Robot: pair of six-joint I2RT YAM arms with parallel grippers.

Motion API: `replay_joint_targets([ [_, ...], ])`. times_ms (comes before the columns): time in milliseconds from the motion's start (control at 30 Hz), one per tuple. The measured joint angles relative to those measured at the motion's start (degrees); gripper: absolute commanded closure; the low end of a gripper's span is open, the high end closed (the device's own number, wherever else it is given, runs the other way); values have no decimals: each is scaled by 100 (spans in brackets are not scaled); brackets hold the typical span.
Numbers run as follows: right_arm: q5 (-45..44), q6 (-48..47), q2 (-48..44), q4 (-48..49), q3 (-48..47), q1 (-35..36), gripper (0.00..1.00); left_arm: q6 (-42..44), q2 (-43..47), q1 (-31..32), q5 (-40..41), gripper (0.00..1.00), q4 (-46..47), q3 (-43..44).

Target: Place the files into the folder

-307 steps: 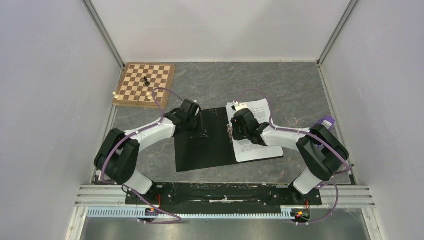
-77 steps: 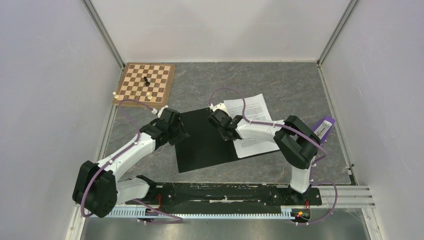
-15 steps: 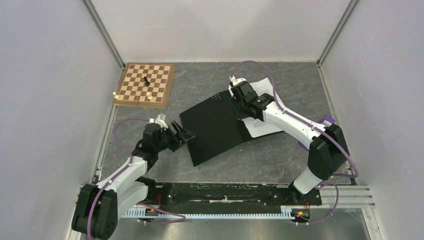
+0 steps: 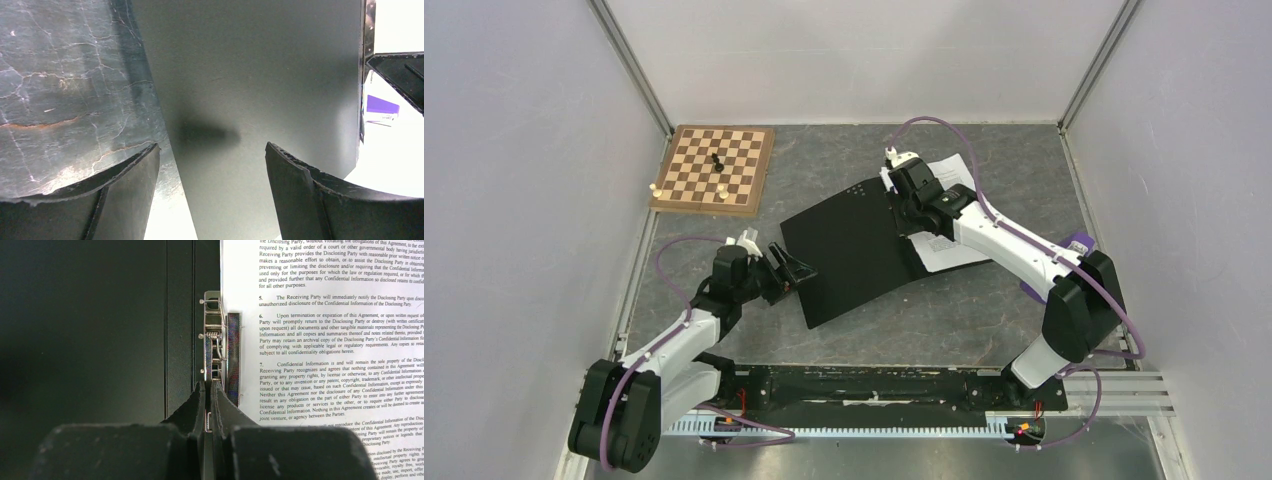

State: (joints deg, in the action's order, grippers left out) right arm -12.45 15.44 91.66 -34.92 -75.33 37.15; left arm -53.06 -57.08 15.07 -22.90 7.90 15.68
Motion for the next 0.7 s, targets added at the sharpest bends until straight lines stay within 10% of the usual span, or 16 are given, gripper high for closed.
replay_joint_targets([
  [700,262,221,-330,577,903,-11,100,-387,365,-4,-590,16,341,538],
])
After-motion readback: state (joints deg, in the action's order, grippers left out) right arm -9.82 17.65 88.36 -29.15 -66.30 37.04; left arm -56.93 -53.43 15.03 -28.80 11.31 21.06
